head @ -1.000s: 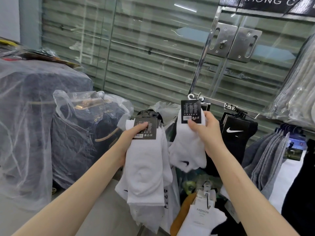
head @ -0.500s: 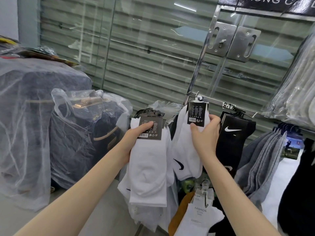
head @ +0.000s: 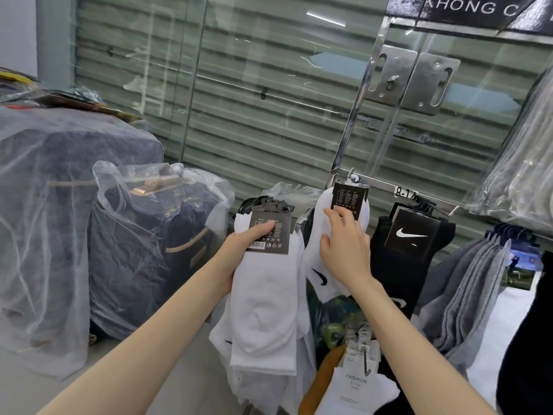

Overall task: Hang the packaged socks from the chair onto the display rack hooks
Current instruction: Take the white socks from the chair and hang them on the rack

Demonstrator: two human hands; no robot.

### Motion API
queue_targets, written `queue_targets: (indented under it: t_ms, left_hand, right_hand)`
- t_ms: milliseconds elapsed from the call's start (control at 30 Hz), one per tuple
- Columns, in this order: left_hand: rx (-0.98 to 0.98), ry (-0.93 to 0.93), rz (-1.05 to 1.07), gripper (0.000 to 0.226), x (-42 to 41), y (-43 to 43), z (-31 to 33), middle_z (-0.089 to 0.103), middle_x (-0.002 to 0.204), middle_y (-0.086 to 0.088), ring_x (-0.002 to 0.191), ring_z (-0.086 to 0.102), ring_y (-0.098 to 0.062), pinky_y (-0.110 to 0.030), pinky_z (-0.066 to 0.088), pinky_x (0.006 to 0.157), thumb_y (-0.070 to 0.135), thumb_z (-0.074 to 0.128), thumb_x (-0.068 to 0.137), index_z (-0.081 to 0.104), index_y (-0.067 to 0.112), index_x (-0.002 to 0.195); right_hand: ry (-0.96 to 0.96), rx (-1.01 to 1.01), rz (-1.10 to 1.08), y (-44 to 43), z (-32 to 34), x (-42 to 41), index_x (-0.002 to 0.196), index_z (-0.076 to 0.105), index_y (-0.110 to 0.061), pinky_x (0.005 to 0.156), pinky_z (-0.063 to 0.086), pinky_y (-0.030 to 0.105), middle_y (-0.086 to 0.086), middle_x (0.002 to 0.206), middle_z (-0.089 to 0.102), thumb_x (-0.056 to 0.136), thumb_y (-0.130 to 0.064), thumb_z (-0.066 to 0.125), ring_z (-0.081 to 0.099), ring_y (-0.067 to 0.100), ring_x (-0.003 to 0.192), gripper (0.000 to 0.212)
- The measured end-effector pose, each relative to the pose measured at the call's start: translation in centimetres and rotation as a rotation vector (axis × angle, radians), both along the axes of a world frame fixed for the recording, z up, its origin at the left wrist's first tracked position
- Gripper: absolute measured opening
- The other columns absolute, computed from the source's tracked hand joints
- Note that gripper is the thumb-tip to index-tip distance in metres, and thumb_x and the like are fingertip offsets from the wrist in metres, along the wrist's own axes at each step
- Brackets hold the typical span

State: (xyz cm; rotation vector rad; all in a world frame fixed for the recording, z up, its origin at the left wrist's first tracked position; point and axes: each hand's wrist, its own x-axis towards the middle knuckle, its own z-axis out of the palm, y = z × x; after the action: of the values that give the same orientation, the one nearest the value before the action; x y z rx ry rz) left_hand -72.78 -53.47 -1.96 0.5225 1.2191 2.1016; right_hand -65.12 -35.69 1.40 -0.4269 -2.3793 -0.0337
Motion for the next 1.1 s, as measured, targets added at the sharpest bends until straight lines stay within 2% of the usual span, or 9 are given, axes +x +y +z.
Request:
queue_targets:
  t_ms: [100, 200, 300, 367, 500, 667, 800, 933, 1100]
  left_hand:
    - [0.019, -0.006, 0.001, 0.035, 0.2, -0.1, 0.1, 0.076, 0.083, -0.007, 0.067, 0.072, -0.018, -0.025, 0.057, 0.059, 0.036, 0.079, 0.056, 0.080, 0.014, 0.083]
    - [0.033, -0.006, 0.024, 0.051, 0.5, 0.0, 0.3, 0.076, 0.089, -0.009, 0.073, 0.072, -0.020, -0.028, 0.059, 0.066, 0.036, 0.078, 0.056, 0.074, 0.010, 0.100]
    - [0.069, 0.000, 0.072, 0.054, 0.9, 0.5, 0.5, 0.071, 0.110, -0.016, 0.098, 0.068, -0.030, -0.038, 0.054, 0.089, 0.032, 0.076, 0.068, 0.068, 0.006, 0.114]
    - [0.077, 0.023, 0.115, 0.047, 1.2, 0.6, 0.7, 0.067, 0.117, -0.020, 0.102, 0.065, -0.033, -0.038, 0.054, 0.086, 0.027, 0.070, 0.080, 0.064, 0.003, 0.120]
    - [0.060, 0.095, 0.152, 0.052, 1.6, 0.8, 0.9, 0.071, 0.109, -0.016, 0.091, 0.069, -0.027, -0.034, 0.057, 0.077, 0.039, 0.068, 0.079, 0.064, 0.007, 0.119]
    - [0.097, 0.119, 0.057, 0.063, 1.3, 0.3, 0.4, 0.074, 0.107, -0.009, 0.097, 0.071, -0.022, -0.027, 0.059, 0.070, 0.060, 0.056, 0.072, 0.068, 0.016, 0.115]
    - [0.052, 0.130, 0.190, 0.050, 1.1, 0.6, 0.1, 0.074, 0.108, -0.010, 0.093, 0.072, -0.020, -0.025, 0.057, 0.065, 0.044, 0.067, 0.077, 0.066, 0.012, 0.116]
    - [0.054, 0.076, 0.291, 0.028, 0.5, 0.7, -0.2, 0.077, 0.094, -0.002, 0.078, 0.073, -0.014, -0.022, 0.055, 0.058, 0.028, 0.066, 0.086, 0.067, 0.015, 0.111]
    - [0.037, 0.047, 0.305, 0.016, -0.2, 0.1, -0.6, 0.077, 0.081, 0.004, 0.069, 0.072, -0.011, -0.022, 0.054, 0.056, 0.029, 0.067, 0.086, 0.068, 0.019, 0.099]
  right_hand:
    - [-0.047, -0.028, -0.007, 0.2, 0.2, -0.3, 0.140, 0.033, -0.014, 0.100, 0.034, 0.043, 0.002, 0.147, 0.033, 0.090, -0.017, 0.045, 0.039, 0.024, 0.129, 0.052]
    - [0.079, -0.106, 0.073, -0.7, 0.5, 0.0, 0.127, 0.047, -0.016, 0.093, 0.036, 0.034, 0.001, 0.130, 0.050, 0.093, -0.033, 0.045, 0.048, 0.019, 0.117, 0.038]
    - [0.088, -0.697, 0.382, -3.3, 1.0, 1.0, 0.100, 0.055, -0.022, 0.072, 0.046, 0.018, -0.004, 0.096, 0.060, 0.075, -0.066, 0.052, 0.058, 0.012, 0.087, 0.051]
    - [-0.037, -0.941, 0.484, -4.5, 0.8, 1.4, 0.101, 0.053, -0.026, 0.072, 0.050, 0.023, -0.006, 0.094, 0.057, 0.057, -0.075, 0.060, 0.057, 0.008, 0.085, 0.066]
    - [0.020, -0.941, 0.511, -4.6, 0.4, 1.3, 0.104, 0.053, -0.025, 0.069, 0.042, 0.014, -0.017, 0.096, 0.052, 0.066, -0.037, 0.080, 0.051, -0.004, 0.088, 0.049]
    - [0.048, -0.940, 0.595, -4.2, 0.9, 1.8, 0.100, 0.066, -0.024, 0.086, 0.054, 0.034, -0.002, 0.104, 0.070, 0.082, -0.026, 0.068, 0.064, 0.021, 0.101, 0.019]
    - [0.104, -1.009, 0.585, -3.8, 1.1, 1.8, 0.096, 0.063, -0.025, 0.084, 0.055, 0.037, 0.004, 0.108, 0.068, 0.087, -0.021, 0.063, 0.064, 0.021, 0.102, 0.010]
    - [0.200, -1.108, 0.523, -2.9, 1.5, 1.6, 0.100, 0.059, -0.022, 0.091, 0.051, 0.042, 0.005, 0.115, 0.064, 0.088, -0.018, 0.060, 0.060, 0.023, 0.107, 0.013]
    - [0.232, -1.087, 0.492, -1.3, 3.6, 1.3, 0.097, 0.059, -0.023, 0.077, 0.052, 0.034, 0.007, 0.114, 0.066, 0.087, -0.012, 0.061, 0.063, 0.022, 0.101, 0.015]
